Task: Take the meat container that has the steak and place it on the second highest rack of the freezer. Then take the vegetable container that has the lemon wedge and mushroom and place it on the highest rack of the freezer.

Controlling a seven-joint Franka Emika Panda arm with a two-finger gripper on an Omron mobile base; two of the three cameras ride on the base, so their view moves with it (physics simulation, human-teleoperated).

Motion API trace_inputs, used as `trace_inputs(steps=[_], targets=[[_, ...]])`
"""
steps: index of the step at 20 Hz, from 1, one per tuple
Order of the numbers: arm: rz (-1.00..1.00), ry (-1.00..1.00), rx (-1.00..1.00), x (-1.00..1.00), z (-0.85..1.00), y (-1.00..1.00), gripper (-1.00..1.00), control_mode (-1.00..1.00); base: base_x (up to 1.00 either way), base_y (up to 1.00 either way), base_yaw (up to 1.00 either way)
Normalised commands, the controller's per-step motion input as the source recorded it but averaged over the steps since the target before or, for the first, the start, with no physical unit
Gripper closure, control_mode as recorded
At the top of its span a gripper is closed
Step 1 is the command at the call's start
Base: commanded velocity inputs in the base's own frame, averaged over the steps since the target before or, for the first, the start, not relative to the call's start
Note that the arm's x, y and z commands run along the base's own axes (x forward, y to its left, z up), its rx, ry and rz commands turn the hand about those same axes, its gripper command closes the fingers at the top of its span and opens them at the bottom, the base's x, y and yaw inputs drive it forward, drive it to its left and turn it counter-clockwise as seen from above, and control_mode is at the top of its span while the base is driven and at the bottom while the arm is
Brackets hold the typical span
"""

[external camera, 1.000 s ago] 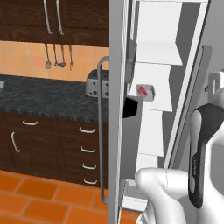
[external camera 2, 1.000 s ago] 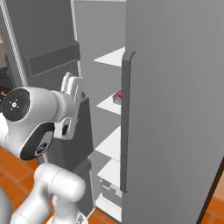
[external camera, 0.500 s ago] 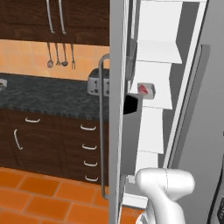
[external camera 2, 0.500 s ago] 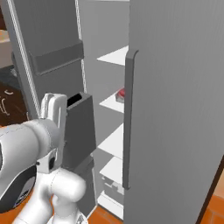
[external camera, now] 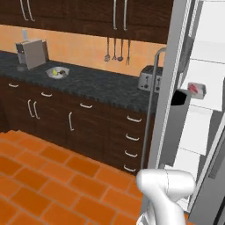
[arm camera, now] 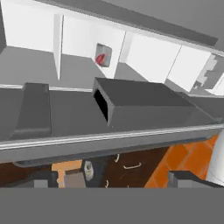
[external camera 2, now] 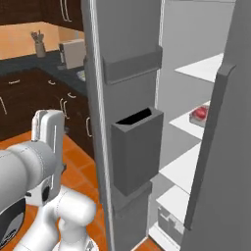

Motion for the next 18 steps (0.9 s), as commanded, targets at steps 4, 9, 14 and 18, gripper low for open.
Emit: trace_inputs(steps=[4, 9, 14, 18], targets=[[0.00, 0.00, 0.00, 0.00, 0.00, 0.00, -1.00, 1.00, -0.22, 0.86, 0.48], [0.00, 0.00, 0.00, 0.00, 0.00, 0.00, -1.00, 1.00, -0.18, 0.88, 0.53], [0.00, 0.00, 0.00, 0.00, 0.00, 0.00, -1.00, 1.00, -0.09, 0.99, 0.56], [0.00, 0.00, 0.00, 0.00, 0.00, 0.00, -1.00, 1.00, -0.96, -0.30, 0.25]])
